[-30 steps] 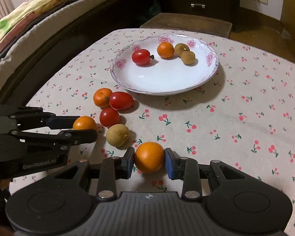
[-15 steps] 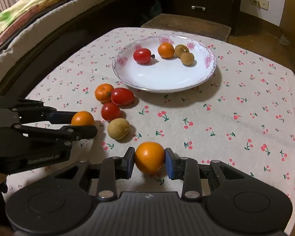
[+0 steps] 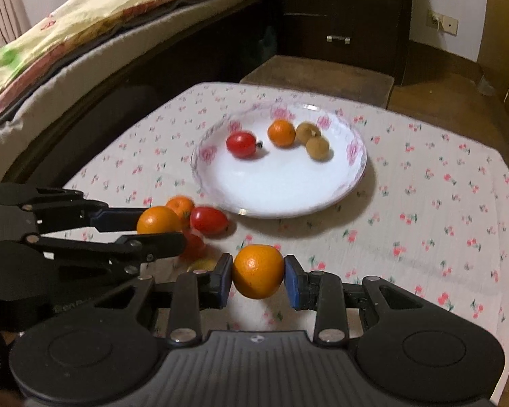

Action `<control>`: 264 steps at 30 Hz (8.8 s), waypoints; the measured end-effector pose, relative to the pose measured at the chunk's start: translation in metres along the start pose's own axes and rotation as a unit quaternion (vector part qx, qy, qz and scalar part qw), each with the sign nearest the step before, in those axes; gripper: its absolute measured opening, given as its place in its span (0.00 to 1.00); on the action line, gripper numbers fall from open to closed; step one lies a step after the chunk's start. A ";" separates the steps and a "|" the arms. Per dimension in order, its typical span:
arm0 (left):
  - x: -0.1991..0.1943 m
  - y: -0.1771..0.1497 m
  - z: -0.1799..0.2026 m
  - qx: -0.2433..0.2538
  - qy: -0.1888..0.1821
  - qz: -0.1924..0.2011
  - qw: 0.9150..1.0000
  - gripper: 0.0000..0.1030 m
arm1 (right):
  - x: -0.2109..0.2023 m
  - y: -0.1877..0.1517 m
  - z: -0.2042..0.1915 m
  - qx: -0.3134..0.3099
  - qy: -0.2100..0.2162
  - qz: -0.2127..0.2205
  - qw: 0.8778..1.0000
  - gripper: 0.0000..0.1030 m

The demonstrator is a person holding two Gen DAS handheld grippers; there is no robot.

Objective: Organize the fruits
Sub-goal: 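Carry both held oranges over the white plate with both tools, then open the left tool to drop its orange while the right tool releases its orange, then grasp a brown fruit with the right tool while the left tool grasps a tangerine, then carry the brown fruit and tangerine over the white plate with both tools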

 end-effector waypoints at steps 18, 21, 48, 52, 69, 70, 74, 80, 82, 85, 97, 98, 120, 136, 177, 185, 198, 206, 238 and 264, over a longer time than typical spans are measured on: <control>0.041 0.038 -0.010 -0.016 0.012 -0.001 1.000 0.39 | 0.029 0.044 0.029 0.027 -0.009 0.023 0.999 0.32; 0.044 0.038 -0.013 -0.018 0.016 -0.001 1.000 0.39 | 0.033 0.045 0.030 0.029 -0.006 0.023 0.999 0.33; 0.027 0.047 -0.021 -0.039 0.019 0.023 0.999 0.42 | 0.020 0.054 0.036 0.043 -0.008 0.050 0.998 0.33; 0.021 0.041 -0.024 -0.039 0.021 0.022 0.999 0.43 | 0.013 0.049 0.028 0.035 -0.003 0.049 0.998 0.33; -0.010 0.011 -0.042 -0.055 0.023 0.017 0.998 0.46 | 0.006 -0.001 -0.022 -0.010 0.032 0.003 0.999 0.33; -0.010 0.011 -0.042 -0.055 0.021 0.016 0.998 0.46 | 0.008 -0.004 -0.024 -0.012 0.033 -0.001 0.999 0.33; -0.011 0.008 -0.043 -0.053 0.017 0.015 0.998 0.47 | 0.014 -0.010 -0.031 -0.019 0.041 -0.012 0.999 0.33; -0.006 0.004 -0.048 -0.055 0.015 0.007 0.998 0.50 | 0.029 -0.016 -0.038 -0.025 0.050 -0.030 0.998 0.33; -0.003 0.001 -0.049 -0.054 0.014 0.003 0.998 0.50 | 0.034 -0.019 -0.040 -0.027 0.052 -0.037 0.998 0.33; 0.003 -0.005 -0.050 -0.050 0.014 -0.006 0.999 0.50 | 0.034 -0.018 -0.041 -0.033 0.052 -0.035 0.998 0.33; 0.029 -0.007 -0.050 -0.032 -0.008 -0.021 0.999 0.50 | 0.031 -0.019 -0.038 -0.035 0.057 -0.038 0.997 0.33; 0.031 -0.006 -0.051 -0.037 -0.011 -0.019 0.999 0.50 | 0.031 -0.019 -0.038 -0.032 0.059 -0.038 0.997 0.33; 0.028 -0.015 -0.039 -0.008 0.005 -0.026 1.000 0.39 | 0.024 -0.022 -0.037 -0.035 0.056 -0.047 0.997 0.30; -0.019 -0.053 -0.025 -0.022 -0.011 -0.041 0.999 0.40 | 0.006 -0.024 -0.040 -0.033 0.059 -0.022 0.997 0.31; -0.006 -0.059 -0.017 0.007 0.006 -0.052 0.999 0.39 | 0.022 -0.018 -0.042 -0.070 0.024 -0.019 0.997 0.29; -0.009 -0.054 -0.013 0.007 0.005 -0.046 0.999 0.39 | 0.010 -0.027 -0.037 -0.071 0.011 -0.026 0.997 0.29; -0.011 -0.034 -0.004 0.008 0.008 -0.026 1.000 0.39 | -0.008 -0.017 -0.028 -0.055 0.005 -0.004 0.998 0.29; -0.009 -0.025 0.000 0.017 0.014 -0.019 1.000 0.39 | -0.013 -0.015 -0.024 -0.053 -0.002 0.002 0.999 0.29; 0.000 0.032 0.008 0.038 0.039 0.020 0.998 0.37 | -0.015 0.025 0.002 -0.037 -0.023 0.036 0.998 0.29; 0.036 0.068 -0.006 0.031 0.055 0.015 0.998 0.37 | 0.020 0.060 0.028 -0.006 -0.019 0.037 0.999 0.29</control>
Point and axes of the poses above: each gripper's, at about its wrist camera, not at the fingertips, and x roughly the way its jaws point, z to its right, y to its top, the point moved 7 cm from there along x, roughly the way its jaws point, and after that the axes turned 4 degrees about -y, right-handed, at the moved point
